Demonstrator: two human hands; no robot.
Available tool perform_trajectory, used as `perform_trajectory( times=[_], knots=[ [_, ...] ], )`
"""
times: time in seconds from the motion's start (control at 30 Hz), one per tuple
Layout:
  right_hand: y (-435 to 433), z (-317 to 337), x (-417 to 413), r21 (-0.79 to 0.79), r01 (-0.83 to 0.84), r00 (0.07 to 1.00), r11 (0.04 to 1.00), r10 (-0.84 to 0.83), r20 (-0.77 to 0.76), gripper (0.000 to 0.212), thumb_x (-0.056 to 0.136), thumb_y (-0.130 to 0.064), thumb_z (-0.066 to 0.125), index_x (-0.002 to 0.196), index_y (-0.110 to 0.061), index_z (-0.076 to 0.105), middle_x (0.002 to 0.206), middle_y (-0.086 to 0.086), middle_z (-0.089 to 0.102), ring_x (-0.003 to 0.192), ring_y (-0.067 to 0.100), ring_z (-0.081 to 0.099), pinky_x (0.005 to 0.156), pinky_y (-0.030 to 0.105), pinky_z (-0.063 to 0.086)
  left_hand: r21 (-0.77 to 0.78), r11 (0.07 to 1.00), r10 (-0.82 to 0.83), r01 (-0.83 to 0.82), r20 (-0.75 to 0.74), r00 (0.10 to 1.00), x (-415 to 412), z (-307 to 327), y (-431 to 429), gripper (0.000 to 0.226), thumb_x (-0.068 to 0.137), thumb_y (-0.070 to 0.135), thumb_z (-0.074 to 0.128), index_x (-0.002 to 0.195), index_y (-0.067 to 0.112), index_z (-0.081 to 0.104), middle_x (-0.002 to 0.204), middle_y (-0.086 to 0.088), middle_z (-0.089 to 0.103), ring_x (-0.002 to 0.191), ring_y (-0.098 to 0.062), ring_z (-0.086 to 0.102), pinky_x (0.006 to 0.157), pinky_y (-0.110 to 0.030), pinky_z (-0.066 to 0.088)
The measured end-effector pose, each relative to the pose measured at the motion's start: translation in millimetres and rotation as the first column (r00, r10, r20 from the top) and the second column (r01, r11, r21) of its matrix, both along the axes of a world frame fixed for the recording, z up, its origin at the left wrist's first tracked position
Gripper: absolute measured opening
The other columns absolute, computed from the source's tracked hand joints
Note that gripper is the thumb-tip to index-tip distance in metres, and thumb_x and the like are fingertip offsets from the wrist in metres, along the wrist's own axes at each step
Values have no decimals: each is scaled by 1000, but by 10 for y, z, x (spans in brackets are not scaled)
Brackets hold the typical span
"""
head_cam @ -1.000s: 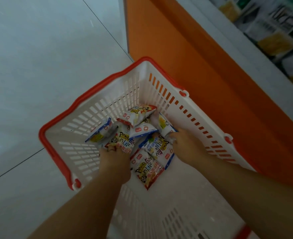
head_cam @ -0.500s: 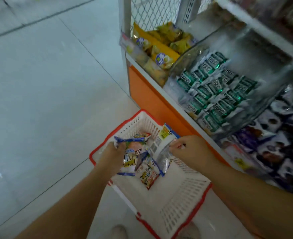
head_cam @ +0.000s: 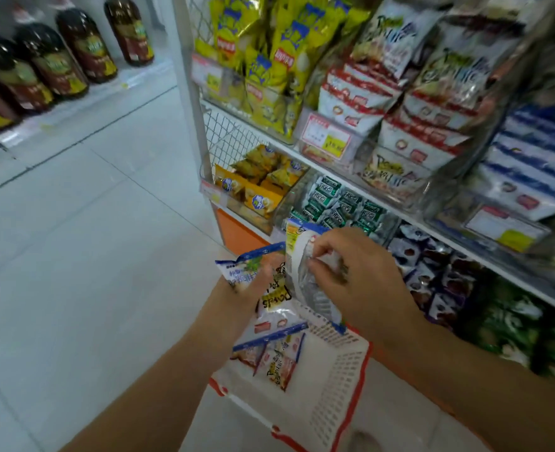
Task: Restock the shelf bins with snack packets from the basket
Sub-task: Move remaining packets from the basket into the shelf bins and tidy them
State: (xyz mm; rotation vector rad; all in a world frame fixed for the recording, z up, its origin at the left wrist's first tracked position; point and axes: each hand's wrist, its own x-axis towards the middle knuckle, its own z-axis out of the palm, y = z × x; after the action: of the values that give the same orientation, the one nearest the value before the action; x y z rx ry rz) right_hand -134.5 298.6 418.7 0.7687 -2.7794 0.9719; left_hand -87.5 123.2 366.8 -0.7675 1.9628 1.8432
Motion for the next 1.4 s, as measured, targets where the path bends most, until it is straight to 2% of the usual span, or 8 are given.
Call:
perform_trajectory(
  times=[0.1, 0.33, 0.57, 0.7, 0.8, 1.03, 1.27, 1.4],
  knots=[
    [50, 85, 130, -90, -12, 1000, 996, 11, -15, 44, 96, -32, 57, 138, -26, 43, 116, 3, 59, 88, 19, 64, 68, 35, 57, 265, 962, 44, -67, 94, 995, -34, 196, 132, 36, 90, 49, 60, 99, 16, 66, 86, -4, 77, 79, -24, 75, 78, -38, 60],
    [271, 178, 256, -106, -205, 976, 973, 195, -100, 56, 86, -40, 70, 132, -19, 46, 116, -8, 51, 104, 18, 55, 88, 39, 50, 578, 782, 189, -235, 139, 972, -95, 433, 470, 39, 103, 30, 34, 99, 3, 61, 73, -12, 69, 59, -26, 66, 43, -25, 53],
    [589, 485, 51, -36, -99, 991, 994, 101, 87, 42, 92, -23, 60, 134, -27, 53, 132, -10, 54, 127, 6, 44, 107, 15, 33, 692, 714, 67, -101, 75, 995, -242, 523, 602, 40, 94, 29, 43, 79, 6, 71, 76, -14, 72, 59, -25, 71, 46, -30, 57],
    [699, 673, -130, 79, -19, 923, 997, -13, 385, 91, 69, -58, 78, 145, -41, 32, 135, -39, 29, 130, -9, 22, 113, 23, 24, 550, 834, -29, -41, 119, 992, -450, 518, 454, 65, 82, 61, 59, 128, 16, 61, 129, -16, 63, 112, -35, 63, 97, -55, 49],
    [700, 799, -251, 139, -15, 868, 990, -56, 493, 103, 56, -67, 80, 145, -47, 30, 139, -35, 31, 127, -6, 35, 110, 31, 39, 628, 756, -240, 182, 8, 971, -593, 736, 377, 46, 89, 32, 62, 132, 18, 56, 119, -14, 69, 104, -32, 69, 86, -45, 57],
    [764, 1218, -411, 303, -23, 910, 953, -106, 401, 61, 56, -74, 72, 107, -43, 57, 108, -23, 57, 94, -3, 57, 84, 26, 55, 6, 819, -573, 574, -56, 818, -986, 1141, 118, 61, 79, 20, 78, 130, 28, 45, 107, 0, 73, 87, -18, 74, 81, -40, 59],
    [583, 1376, -637, 651, -267, 963, 710, 225, 150, 77, 63, -81, 62, 129, -43, 54, 159, 0, 24, 144, 22, 20, 117, 45, 15, -727, 110, -962, 677, 94, 257, -1565, 1799, 364, 34, 87, 42, 66, 121, 37, 63, 114, 15, 65, 96, -4, 60, 77, -22, 50],
    [590, 1409, -643, 586, -296, 950, 755, 170, 261, 72, 65, -78, 65, 126, -43, 54, 133, -10, 42, 110, 10, 45, 96, 33, 46, -793, 134, -967, 595, 26, 252, -1663, 1932, 508, 21, 83, 44, 70, 102, 34, 70, 97, 19, 65, 85, 1, 60, 71, -18, 49]
  ],
)
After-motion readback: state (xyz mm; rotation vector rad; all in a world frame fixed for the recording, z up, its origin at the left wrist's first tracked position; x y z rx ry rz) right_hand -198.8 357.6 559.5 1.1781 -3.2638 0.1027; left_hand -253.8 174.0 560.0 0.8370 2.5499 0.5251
